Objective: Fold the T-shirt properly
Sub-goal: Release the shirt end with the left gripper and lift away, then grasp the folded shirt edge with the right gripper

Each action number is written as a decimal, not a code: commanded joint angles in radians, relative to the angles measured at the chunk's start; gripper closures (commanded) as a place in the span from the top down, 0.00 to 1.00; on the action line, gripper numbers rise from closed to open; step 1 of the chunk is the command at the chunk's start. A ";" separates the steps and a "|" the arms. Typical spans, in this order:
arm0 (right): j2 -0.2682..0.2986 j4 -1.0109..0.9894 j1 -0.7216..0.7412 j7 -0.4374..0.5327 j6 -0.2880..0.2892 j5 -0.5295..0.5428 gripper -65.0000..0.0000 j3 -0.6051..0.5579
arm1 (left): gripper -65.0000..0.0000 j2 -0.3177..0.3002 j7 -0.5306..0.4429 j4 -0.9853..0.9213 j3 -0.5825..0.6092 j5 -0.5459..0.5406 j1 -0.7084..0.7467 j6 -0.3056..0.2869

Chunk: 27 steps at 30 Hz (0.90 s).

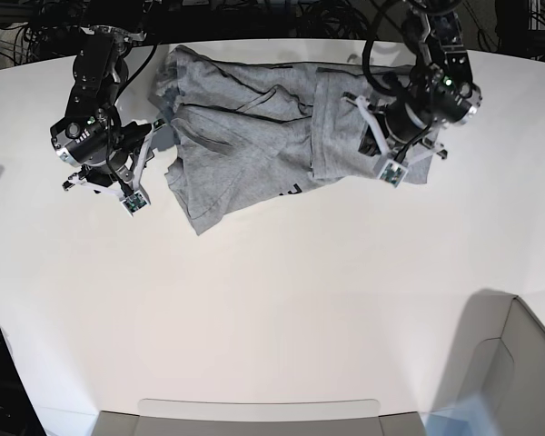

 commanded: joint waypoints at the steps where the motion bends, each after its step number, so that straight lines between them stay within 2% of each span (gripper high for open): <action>1: 0.002 0.019 0.016 0.003 0.011 0.001 0.37 0.002 | 0.00 -0.002 -0.027 0.018 -0.035 -0.001 0.011 0.002; 6: -0.004 0.038 0.014 0.003 0.011 0.004 0.37 0.003 | 0.00 -0.001 -0.044 0.018 -0.153 -0.001 0.037 0.002; 10: -0.058 0.087 0.016 0.003 0.011 0.004 0.37 0.019 | 0.00 -0.001 -0.034 0.018 -0.209 -0.001 0.039 0.002; 12: -0.097 0.113 0.016 0.002 0.011 0.004 0.37 0.026 | 0.00 -0.002 -0.034 0.017 -0.209 -0.001 0.051 0.002; 17: -0.157 0.139 0.022 -0.011 0.011 0.004 0.37 0.022 | 0.00 -0.001 -0.036 0.017 -0.209 -0.001 0.070 0.002; 22: -0.162 0.138 0.036 -0.079 0.011 0.004 0.37 0.020 | 0.00 -0.002 -0.042 0.017 -0.209 -0.001 0.079 0.002; 27: -0.160 0.138 0.036 -0.079 0.011 0.004 0.37 0.023 | 0.00 -0.002 -0.034 0.017 -0.201 -0.001 0.079 0.002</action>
